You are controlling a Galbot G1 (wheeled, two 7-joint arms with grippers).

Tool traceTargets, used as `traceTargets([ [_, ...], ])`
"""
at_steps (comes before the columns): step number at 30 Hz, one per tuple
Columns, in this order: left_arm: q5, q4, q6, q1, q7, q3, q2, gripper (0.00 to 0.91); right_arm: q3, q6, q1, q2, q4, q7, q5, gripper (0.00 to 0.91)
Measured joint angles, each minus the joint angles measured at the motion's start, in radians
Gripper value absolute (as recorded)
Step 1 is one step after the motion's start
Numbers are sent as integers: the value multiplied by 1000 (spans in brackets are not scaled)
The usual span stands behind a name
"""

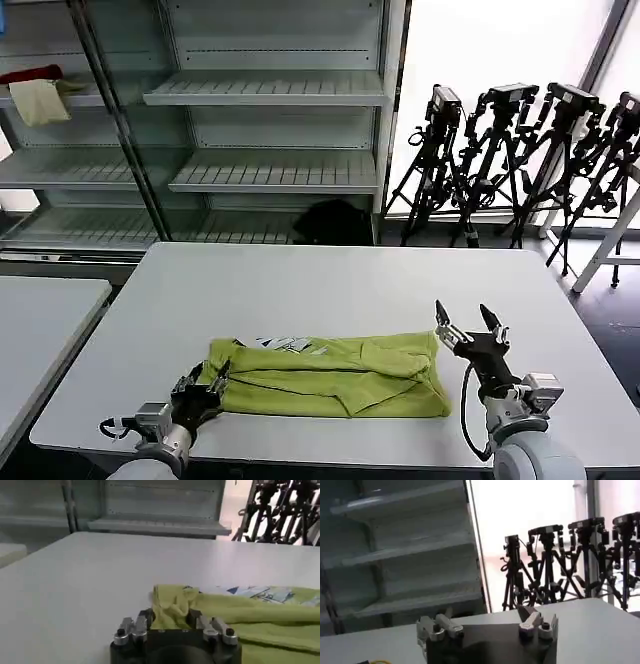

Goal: Fold and organize the clothes.

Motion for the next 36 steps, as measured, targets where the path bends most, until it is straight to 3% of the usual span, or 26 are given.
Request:
traceTargets([
  [13,-17,-3,16,-9,17,12,-2,0,17,-10,-5,-12,-5,9,4,907],
  [20,63,-10,-37,-11,85,-58,21,0,29,-10,-10,-17,-21,11,6,907],
  [27,152,16,-106,-35,186,-225,112,0,31,-7,-7,-22,-47,16,7,907],
  [36,238,64,-140,-81,287,-435,294,0,20,-11,-10,-20,-78,25,0,907],
])
